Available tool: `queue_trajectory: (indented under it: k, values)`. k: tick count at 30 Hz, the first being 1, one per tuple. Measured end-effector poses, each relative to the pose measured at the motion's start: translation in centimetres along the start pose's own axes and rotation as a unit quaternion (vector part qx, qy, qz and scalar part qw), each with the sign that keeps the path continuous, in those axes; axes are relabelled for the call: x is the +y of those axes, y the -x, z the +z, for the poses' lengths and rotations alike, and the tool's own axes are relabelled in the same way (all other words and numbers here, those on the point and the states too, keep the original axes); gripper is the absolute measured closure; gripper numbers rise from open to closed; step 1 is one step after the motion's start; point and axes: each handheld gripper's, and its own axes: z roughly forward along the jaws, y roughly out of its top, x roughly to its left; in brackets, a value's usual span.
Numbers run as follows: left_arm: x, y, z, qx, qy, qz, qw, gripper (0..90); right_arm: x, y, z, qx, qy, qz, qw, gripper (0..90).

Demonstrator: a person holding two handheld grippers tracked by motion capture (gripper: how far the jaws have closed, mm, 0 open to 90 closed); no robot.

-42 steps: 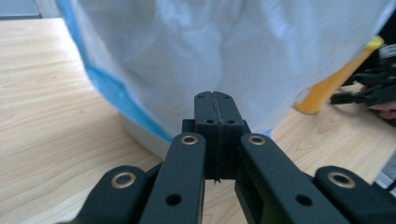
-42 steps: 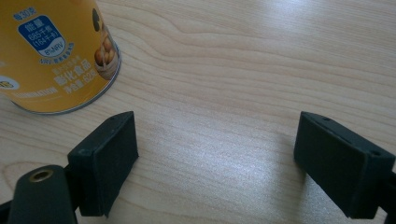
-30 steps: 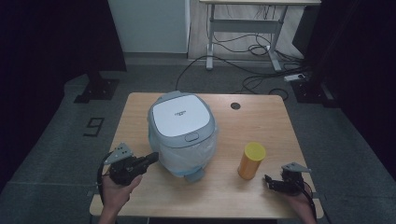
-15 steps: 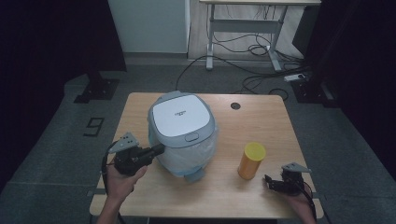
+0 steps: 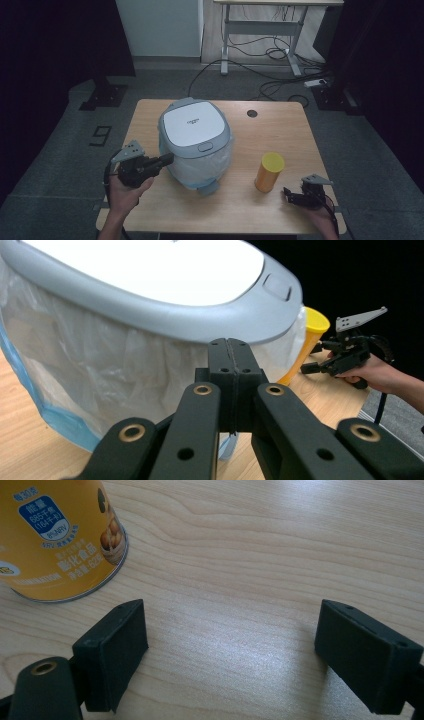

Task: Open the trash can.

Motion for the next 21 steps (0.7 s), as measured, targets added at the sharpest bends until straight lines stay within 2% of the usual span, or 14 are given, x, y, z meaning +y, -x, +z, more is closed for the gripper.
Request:
queue_trajectory:
  k: [5, 11, 21]
  values:
    - [1.0, 0.5, -0.1, -0.006, 0.008, 0.009, 0.9999, 90.0, 0.0, 0.0, 0.0, 0.000, 0.000, 0.000, 1.0000, 13.0]
    - [2.2, 0.9, 0.6, -0.014, 0.005, 0.018, 0.9997, 90.0, 0.0, 0.0, 0.0, 0.000, 0.000, 0.000, 1.0000, 12.9]
    - [3.6, 1.1, 2.0, -0.032, 0.001, 0.017, 0.9993, 90.0, 0.0, 0.0, 0.0, -0.001, 0.001, -0.001, 1.0000, 12.9]
